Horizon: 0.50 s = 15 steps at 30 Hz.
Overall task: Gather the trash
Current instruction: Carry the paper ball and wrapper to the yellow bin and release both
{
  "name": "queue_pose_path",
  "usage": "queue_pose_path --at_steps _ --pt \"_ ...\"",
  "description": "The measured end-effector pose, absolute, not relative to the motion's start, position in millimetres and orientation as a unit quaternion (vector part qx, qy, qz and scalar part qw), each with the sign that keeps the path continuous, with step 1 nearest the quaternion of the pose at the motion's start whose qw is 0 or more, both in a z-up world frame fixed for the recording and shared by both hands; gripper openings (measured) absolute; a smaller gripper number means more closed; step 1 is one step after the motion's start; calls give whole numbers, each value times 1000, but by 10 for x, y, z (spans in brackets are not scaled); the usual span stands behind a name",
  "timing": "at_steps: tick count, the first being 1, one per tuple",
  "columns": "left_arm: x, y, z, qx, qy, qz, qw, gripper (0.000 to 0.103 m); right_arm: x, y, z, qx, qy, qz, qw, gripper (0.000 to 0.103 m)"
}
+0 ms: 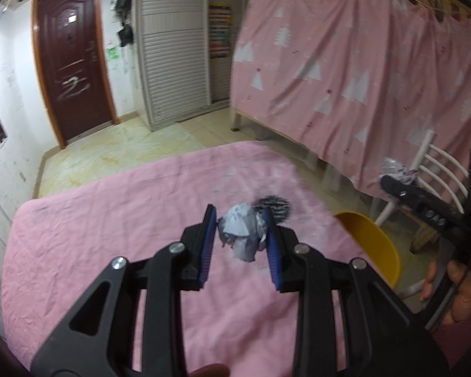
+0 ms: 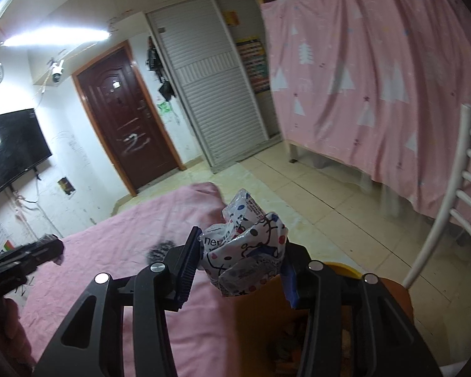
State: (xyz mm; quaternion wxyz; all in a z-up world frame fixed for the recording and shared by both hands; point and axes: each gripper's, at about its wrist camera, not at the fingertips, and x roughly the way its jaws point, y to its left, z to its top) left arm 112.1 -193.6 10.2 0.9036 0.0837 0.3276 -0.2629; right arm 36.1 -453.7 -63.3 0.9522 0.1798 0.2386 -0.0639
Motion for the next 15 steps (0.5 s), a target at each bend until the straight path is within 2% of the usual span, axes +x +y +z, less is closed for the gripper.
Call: queue_pose_path --at_steps 5,10,12,15 --pt "974 -2333 155 95 328 -303 890 28 279 -4713 -837 176 259 -92 945 39" --pt "843 -2670 168 117 324 -324 881 28 330 -4784 -1052 168 300 -96 934 45" --pt "825 -2779 149 125 326 -329 877 28 335 -4809 -1117 165 312 -102 930 56" --pt "815 -2967 117 133 333 -339 870 28 307 -4881 -1176 174 316 -107 927 65"
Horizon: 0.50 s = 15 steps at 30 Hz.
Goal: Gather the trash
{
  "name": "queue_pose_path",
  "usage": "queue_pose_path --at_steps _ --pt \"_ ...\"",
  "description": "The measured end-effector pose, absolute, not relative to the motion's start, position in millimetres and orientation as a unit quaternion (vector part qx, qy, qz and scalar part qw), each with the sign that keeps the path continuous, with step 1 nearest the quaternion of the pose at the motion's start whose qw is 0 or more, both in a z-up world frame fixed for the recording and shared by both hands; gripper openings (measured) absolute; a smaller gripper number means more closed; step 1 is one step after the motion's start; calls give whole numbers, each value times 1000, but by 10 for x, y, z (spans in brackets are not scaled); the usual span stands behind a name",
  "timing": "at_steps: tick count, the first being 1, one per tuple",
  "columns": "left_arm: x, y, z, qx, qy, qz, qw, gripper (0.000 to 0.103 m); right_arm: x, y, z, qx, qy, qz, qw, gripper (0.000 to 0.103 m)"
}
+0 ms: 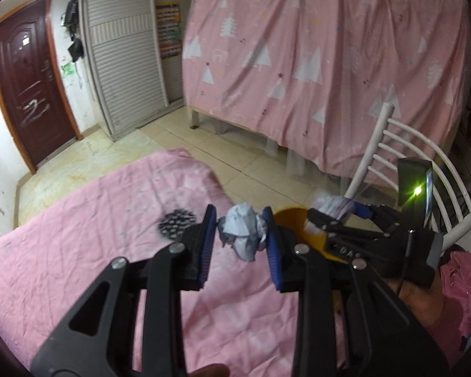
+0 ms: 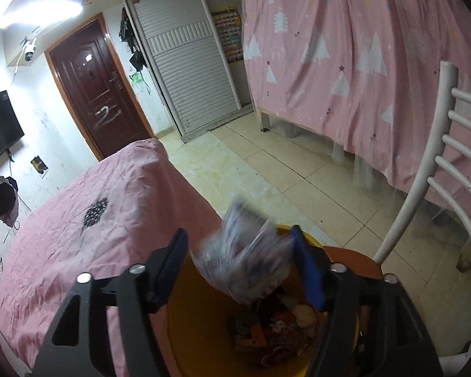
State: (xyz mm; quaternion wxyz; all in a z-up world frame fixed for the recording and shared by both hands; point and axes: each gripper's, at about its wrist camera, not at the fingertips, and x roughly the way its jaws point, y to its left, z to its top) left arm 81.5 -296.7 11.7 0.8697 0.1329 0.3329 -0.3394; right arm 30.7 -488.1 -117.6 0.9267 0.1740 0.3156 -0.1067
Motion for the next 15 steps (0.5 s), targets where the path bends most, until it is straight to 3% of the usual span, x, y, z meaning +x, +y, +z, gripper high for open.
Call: queue_pose_path --at_steps 12,13,14,15 --pt "780 -3488 27 125 367 -400 831 29 69 -5331 -1175 228 281 -153 920 68" --pt "783 -3500 27 123 369 -403 828 34 45 -5357 -1169 232 278 -156 919 68" --pt "786 -3509 31 120 370 -406 827 49 31 -5364 -1162 233 275 -158 919 68" --pt "790 -3517 35 117 371 -409 825 58 24 -5379 -1157 234 274 -159 919 68"
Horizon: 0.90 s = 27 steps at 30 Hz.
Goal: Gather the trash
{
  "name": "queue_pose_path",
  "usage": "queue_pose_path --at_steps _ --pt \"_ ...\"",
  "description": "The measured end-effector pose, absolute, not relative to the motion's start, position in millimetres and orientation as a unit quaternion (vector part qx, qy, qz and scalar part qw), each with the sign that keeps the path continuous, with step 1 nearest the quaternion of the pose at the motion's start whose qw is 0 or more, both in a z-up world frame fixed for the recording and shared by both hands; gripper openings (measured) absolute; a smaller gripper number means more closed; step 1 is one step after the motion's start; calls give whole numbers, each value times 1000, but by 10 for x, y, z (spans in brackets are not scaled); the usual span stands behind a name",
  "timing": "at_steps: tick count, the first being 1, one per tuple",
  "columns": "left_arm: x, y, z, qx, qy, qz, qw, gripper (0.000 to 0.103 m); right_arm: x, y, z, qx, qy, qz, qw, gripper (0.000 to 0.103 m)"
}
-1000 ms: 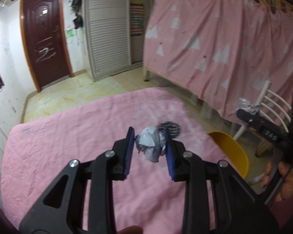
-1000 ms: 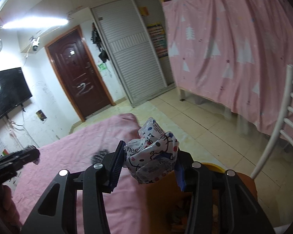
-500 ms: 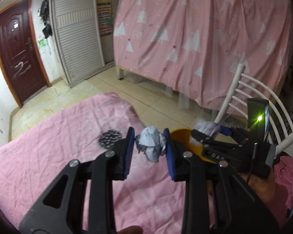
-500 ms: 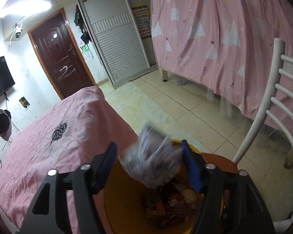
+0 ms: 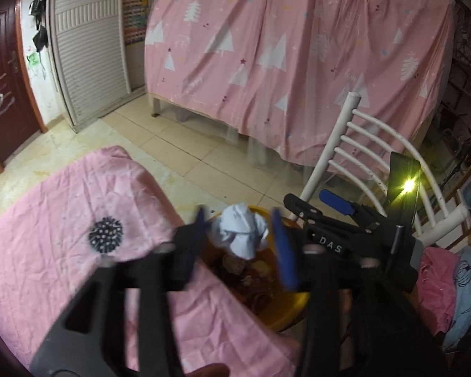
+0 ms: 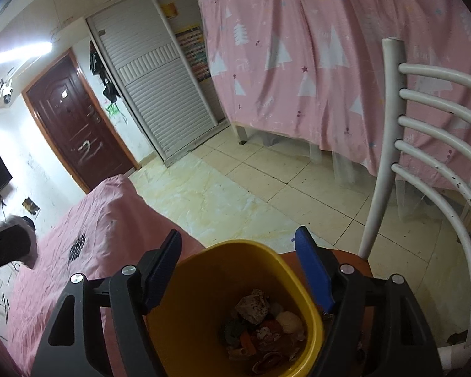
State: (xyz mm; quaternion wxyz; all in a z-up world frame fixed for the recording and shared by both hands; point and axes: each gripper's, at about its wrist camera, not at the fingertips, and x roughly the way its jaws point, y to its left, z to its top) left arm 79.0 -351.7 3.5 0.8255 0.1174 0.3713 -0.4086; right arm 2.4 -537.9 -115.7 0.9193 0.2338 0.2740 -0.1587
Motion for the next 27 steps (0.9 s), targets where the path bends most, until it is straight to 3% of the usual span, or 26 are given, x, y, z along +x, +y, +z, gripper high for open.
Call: queue_pose_path --at_steps 1,10,14,27 --pt "794 -3520 42 113 369 -410 826 68 19 -5388 -1152 234 273 -159 919 68" --pt "857 -3386 62 100 373 -401 831 68 38 -5391 -1138 235 271 -157 920 68" --pt "893 -3267 101 89 369 -397 836 76 63 -5315 -1097 232 270 -149 923 69" --pt "1001 -2473 226 42 333 -356 872 87 94 -4757 -674 188 232 -106 949 86"
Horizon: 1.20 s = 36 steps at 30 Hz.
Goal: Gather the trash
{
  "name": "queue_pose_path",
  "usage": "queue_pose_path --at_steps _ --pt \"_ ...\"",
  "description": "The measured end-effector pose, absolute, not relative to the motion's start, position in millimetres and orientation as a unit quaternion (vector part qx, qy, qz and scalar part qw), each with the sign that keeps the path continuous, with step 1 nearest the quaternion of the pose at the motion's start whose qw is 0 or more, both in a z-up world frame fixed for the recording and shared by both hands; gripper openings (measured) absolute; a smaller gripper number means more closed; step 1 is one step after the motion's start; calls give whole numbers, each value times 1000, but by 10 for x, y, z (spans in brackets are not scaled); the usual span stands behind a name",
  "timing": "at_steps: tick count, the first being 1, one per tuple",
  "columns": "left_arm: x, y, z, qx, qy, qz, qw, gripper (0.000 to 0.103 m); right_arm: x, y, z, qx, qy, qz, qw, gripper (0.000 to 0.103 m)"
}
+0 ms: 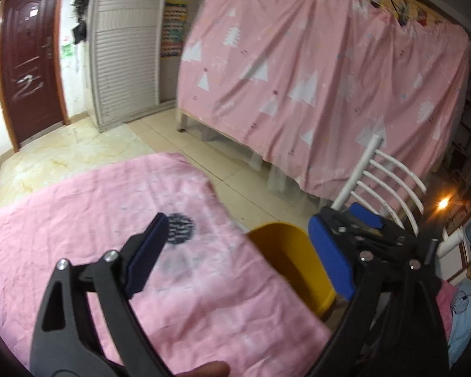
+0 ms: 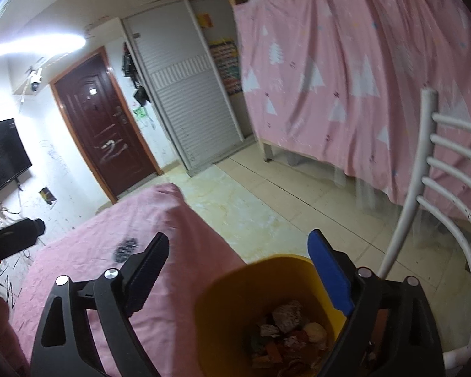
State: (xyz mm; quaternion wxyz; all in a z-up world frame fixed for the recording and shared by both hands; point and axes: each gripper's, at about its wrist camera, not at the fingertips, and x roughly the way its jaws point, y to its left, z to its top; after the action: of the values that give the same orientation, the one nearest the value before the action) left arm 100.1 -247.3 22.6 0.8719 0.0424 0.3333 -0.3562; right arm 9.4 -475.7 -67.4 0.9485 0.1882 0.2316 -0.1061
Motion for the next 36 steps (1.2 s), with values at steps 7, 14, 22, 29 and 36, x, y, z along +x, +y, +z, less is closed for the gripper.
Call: queue_pose_path --at_steps 7,14,22,29,36 --pt "1115 -1835 208 10 311 -299 902 94 228 -4316 -492 176 217 -56 958 93" --pt "1200 -1319 166 -12 310 -258 915 94 492 -3686 -444 130 234 -5 964 93" --pt "1188 -726 89 -14 288 -186 939 97 676 -2960 -463 74 245 54 965 94" --pt "1170 -243 -17 -17 279 -116 953 97 806 -2465 -468 47 250 93 963 94" --pt "1136 150 -132 -20 278 -74 958 97 919 -2204 -533 37 264 110 957 94"
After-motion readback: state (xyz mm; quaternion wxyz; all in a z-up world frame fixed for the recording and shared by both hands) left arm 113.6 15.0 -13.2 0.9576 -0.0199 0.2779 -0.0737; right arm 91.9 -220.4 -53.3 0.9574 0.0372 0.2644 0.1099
